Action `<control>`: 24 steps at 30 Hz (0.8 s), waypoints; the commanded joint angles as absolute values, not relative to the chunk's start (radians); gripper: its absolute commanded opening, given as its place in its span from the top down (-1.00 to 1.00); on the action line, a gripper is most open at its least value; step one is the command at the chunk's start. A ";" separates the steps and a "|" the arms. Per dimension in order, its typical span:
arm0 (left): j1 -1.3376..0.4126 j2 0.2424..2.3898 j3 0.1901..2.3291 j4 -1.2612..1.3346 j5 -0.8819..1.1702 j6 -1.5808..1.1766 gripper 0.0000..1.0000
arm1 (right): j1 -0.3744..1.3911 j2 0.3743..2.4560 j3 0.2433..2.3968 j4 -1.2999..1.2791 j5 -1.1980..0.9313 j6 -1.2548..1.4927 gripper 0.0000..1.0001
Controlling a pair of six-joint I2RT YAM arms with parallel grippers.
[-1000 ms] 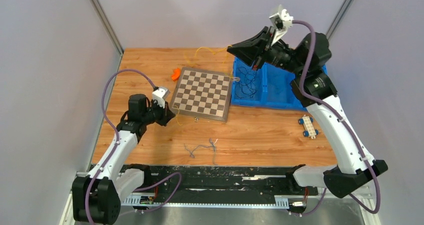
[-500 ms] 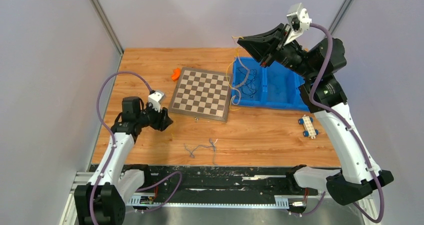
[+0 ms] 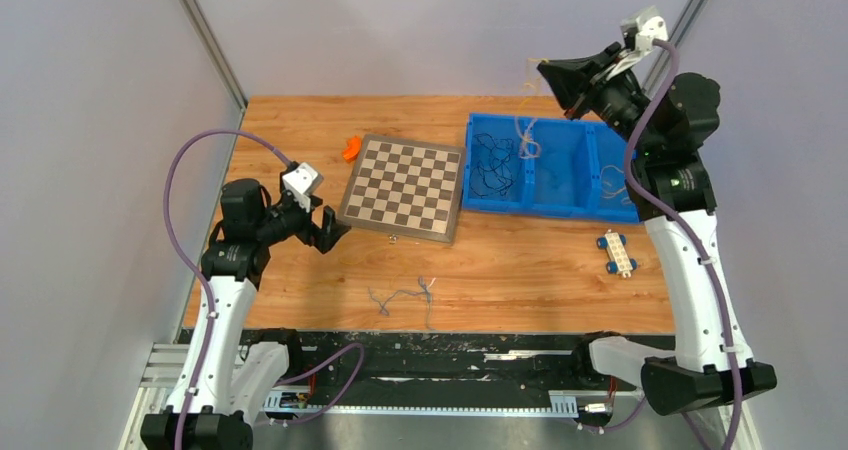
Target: Untangle the cables
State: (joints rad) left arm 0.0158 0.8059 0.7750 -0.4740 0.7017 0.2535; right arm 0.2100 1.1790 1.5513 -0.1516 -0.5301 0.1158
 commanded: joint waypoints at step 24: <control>0.022 0.880 0.800 -0.400 0.711 0.182 -1.00 | -0.441 1.621 1.578 -0.248 -0.790 -0.053 1.00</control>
State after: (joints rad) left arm 0.0158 0.8806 0.7753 -0.4339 0.7090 0.2050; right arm -0.4362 1.5711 1.6127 -0.2527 -0.7387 0.0219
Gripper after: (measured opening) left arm 1.000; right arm 0.004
